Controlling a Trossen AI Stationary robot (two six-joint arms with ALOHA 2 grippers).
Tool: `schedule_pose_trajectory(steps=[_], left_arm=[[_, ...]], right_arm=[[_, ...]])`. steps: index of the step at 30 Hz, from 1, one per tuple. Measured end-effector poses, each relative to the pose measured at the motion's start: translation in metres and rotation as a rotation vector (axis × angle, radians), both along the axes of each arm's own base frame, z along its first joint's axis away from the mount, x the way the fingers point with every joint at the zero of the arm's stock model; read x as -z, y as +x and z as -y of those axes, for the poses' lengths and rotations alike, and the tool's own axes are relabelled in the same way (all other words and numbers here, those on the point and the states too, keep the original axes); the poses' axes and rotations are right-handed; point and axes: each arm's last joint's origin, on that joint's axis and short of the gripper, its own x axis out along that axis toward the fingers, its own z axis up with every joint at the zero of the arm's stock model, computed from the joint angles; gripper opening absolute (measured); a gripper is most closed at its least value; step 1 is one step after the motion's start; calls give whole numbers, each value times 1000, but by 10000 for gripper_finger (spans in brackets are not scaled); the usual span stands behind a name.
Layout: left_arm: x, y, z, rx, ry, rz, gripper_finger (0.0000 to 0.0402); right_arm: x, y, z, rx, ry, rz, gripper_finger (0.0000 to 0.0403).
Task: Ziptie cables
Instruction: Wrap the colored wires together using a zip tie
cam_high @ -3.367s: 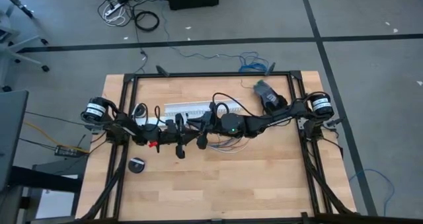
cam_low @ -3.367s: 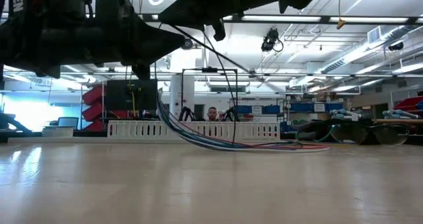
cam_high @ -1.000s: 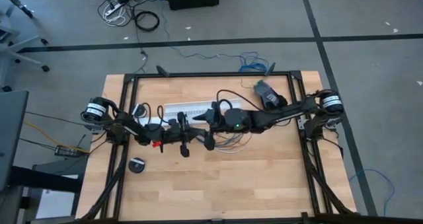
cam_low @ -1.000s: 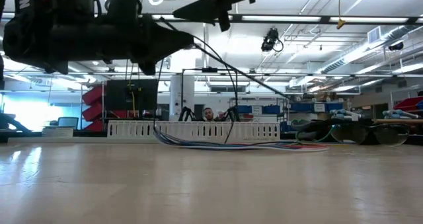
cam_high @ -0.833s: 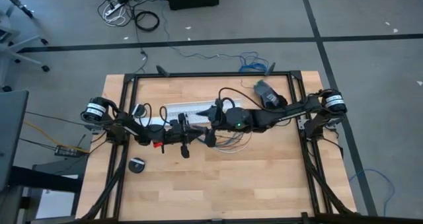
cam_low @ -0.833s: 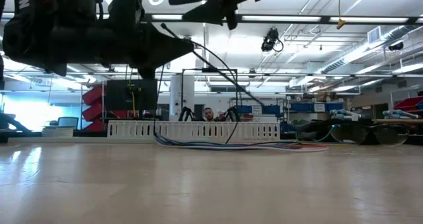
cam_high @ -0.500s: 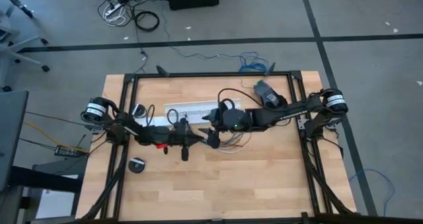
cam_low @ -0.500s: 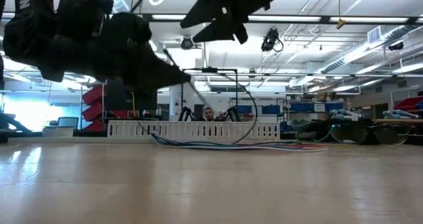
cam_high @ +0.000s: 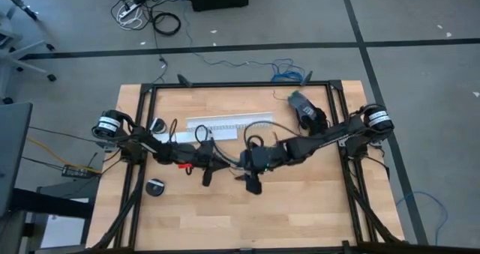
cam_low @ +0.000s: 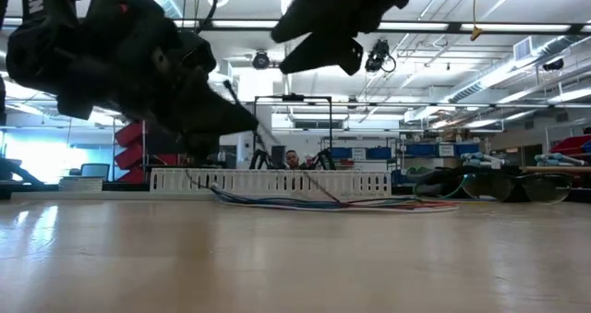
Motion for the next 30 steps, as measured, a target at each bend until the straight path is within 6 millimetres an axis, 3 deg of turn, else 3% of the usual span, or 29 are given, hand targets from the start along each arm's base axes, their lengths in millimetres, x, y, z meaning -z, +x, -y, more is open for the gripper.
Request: schedule_pose_trajectory(steps=[8, 30], left_arm=[[-3, 2, -2, -7, -2, 32, 0], [-3, 1, 0, 39, -6, 31, 0]], right_arm=[[29, 10, -1, 59, -34, -54, 198], [31, 11, 5, 133, -100, -55, 143]])
